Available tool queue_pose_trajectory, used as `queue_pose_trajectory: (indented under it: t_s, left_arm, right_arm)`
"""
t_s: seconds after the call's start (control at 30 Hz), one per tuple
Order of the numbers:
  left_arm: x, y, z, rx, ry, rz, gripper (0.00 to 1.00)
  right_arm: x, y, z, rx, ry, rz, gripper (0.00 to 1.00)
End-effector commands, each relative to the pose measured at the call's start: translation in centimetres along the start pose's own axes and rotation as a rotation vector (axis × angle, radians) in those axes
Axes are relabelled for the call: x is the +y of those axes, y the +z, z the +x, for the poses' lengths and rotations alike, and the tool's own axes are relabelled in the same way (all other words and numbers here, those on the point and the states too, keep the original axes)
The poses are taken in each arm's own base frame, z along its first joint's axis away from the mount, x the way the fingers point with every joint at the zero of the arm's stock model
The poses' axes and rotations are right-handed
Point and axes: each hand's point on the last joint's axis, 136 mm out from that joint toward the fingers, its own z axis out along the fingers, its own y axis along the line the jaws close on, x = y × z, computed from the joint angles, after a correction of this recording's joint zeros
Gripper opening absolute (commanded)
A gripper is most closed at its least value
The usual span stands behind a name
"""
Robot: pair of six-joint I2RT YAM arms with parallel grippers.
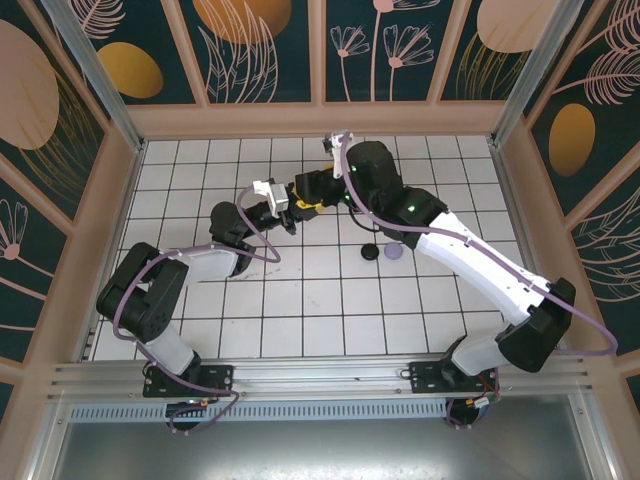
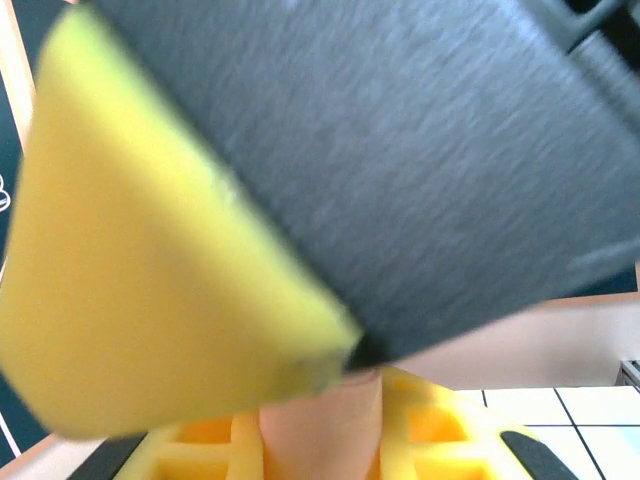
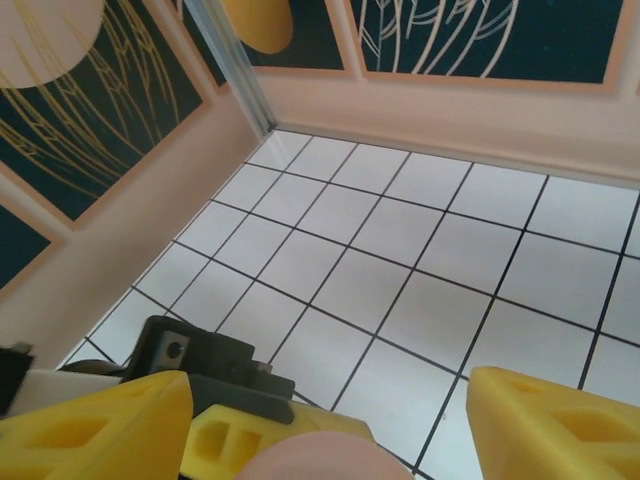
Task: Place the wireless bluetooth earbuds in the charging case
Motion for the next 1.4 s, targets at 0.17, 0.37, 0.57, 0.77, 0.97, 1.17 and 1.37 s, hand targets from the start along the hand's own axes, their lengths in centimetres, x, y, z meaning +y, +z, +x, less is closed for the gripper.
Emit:
queue_pose_trajectory:
  t_s: [0.17,0.37,0.57,0.77,0.97,1.17,1.37]
  left_arm:
    - [0.7,0.5,0.0,-0.017,0.036,-0.024,0.0]
    - [1.9,0.4,1.7,0.044,0.054,-0.084,0.0]
    - [2.4,0.4,2.7,0.074,0.067,-0.103,0.0]
    - [2.5,0.7,2.4,0.072,0.075,-0.095,0.0]
    - [2.4,0.8,2.3,0.07,0.071,-0.085,0.0]
    - [2.5,0.8,2.2,0.067,0.071,-0.087,0.0]
    - [2.4,0.9,2.0,0.063,0.075,-0.082,0.0]
  right_arm:
    - [0.6,-4.2,-5.3,-0.161,0.086,-0.071,0.75]
    - [0.0,-5.3,-5.8,-0.161,0.14,-0.07,0.71]
    - [1.4,-3.9,-3.8,-0.034,0.167,-0.149,0.34]
    - [1.8,-2.2,-1.9,0.041,0.18,-0.181,0.11]
    - [1.9,-0.6,-0.7,0.081,0.19,-0.204,0.07]
    - [1.4,0.3,0.0,0.096,0.192,-0.185,0.07]
    - [0.1,0.9,1.2,0.117,0.201,-0.147,0.07]
